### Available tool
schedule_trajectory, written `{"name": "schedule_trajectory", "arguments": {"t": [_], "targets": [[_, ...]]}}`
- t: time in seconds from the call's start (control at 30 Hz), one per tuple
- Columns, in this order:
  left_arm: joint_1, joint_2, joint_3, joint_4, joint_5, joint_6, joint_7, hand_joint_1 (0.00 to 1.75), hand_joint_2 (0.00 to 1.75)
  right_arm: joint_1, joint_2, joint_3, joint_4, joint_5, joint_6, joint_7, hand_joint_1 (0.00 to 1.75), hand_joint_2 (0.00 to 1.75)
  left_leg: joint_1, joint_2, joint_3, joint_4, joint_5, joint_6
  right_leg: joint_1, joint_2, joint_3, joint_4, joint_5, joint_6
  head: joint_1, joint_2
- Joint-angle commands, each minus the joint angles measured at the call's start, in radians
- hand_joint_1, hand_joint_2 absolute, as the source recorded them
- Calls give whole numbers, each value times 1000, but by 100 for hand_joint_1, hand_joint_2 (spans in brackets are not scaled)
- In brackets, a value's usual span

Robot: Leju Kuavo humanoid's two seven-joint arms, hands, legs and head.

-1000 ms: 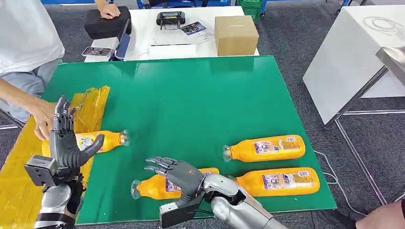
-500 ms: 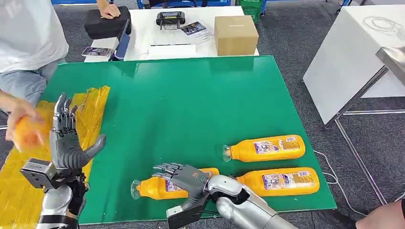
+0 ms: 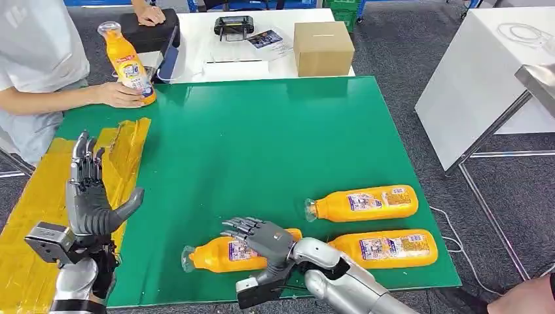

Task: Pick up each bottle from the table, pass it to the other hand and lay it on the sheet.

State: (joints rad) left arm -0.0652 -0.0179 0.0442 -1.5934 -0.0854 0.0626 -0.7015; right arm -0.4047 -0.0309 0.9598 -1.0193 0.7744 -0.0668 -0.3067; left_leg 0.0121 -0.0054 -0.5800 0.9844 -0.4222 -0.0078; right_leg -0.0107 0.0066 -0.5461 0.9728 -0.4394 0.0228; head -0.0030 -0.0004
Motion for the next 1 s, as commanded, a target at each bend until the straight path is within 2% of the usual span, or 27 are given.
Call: {"name": "schedule_trajectory", "arguments": {"t": [0.03,0.2,0.27,0.4,0.5,1.0], "targets": [[2,-15,21,7,-8,-4,3,0,175,-19,-17,-18,22,27,-23,53,0,175,0,0,3,0,-2,1,1,-1,4,-1,-1,0,0,0],[5,-18,19,9,-14,1,3,0,175,-20,1,-42,51,71,-61,117,0,175,0,0,3,0,-1,1,0,-1,3,-1,-1,0,0,0],[11,-21,17,7,-19,7,3,0,175,-19,22,-51,70,121,-99,177,0,175,0,1,3,0,-1,1,1,0,3,-1,-1,-1,0,0],[13,-22,17,6,-20,8,3,0,175,-20,26,-53,74,127,-101,183,0,175,0,1,3,0,-1,1,0,0,3,-1,-1,-1,0,0],[12,-24,12,13,-26,11,3,0,175,-27,49,-74,105,175,-119,226,0,175,0,0,3,0,-1,1,1,-1,3,-1,-1,-1,0,0],[10,-27,10,21,-24,14,3,0,175,-33,61,-94,145,199,-108,233,0,175,0,0,2,0,-1,1,0,-1,3,-1,-1,-1,0,0]]}}
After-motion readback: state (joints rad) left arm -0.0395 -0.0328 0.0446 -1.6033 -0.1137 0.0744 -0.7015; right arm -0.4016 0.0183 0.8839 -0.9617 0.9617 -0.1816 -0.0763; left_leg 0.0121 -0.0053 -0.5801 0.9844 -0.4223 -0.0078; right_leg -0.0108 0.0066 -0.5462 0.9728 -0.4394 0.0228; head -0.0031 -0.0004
